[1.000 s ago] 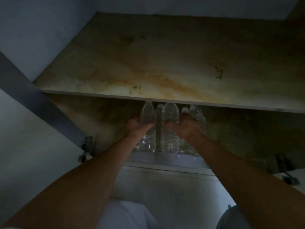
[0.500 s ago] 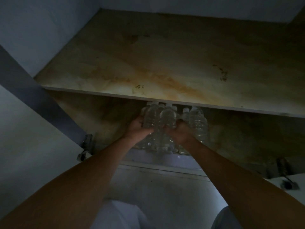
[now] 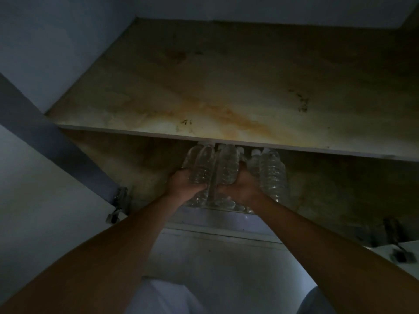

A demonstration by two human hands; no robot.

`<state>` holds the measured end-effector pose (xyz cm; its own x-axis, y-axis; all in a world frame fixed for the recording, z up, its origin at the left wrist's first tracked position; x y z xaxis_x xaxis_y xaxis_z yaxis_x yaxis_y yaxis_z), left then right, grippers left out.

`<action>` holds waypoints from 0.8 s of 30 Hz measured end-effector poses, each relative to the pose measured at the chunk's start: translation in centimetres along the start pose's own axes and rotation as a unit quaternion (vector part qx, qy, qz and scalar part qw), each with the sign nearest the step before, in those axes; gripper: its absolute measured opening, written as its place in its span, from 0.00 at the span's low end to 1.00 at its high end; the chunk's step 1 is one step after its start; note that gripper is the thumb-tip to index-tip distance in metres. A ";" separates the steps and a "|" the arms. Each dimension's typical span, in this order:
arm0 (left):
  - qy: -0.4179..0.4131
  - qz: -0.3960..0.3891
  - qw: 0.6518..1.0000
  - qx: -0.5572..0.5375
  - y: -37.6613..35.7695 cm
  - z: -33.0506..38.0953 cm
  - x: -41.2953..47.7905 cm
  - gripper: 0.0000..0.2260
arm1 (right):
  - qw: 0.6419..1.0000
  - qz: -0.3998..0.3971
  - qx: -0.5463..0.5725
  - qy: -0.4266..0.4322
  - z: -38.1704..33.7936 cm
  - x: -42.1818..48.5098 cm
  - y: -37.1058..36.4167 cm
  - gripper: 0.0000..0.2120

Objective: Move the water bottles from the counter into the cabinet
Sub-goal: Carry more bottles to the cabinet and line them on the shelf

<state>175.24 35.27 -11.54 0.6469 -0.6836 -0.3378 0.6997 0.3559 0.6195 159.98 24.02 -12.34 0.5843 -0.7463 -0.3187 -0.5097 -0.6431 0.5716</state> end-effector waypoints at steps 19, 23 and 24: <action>-0.013 -0.002 1.000 -0.002 -1.5 0.0 1.0 0.14 | 0.978 0.048 -0.204 -0.020 -0.2 0.0 5.8 0.39; -0.002 -0.024 0.998 -0.064 -1.4 -0.1 1.3 0.11 | 0.985 0.048 -0.167 -0.019 0.1 -0.4 5.6 0.39; 0.000 -0.026 0.996 -0.082 -1.6 -0.3 1.5 0.10 | 0.986 0.035 -0.161 -0.024 0.1 -0.6 5.4 0.40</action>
<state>175.20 33.89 -13.21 0.6086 -0.7036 -0.3667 0.7724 0.4197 0.4767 156.85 20.94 -9.12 0.5197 -0.7994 -0.3014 -0.3166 -0.5079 0.8011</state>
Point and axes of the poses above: each hand's wrist, its own x-axis towards the middle knuckle, its own y-axis out of the back of the hand, z = x × y, the point moved 1 cm from there along x, towards the middle knuckle, and after that the axes turned 1 degree about -x, right-handed, at the moved point
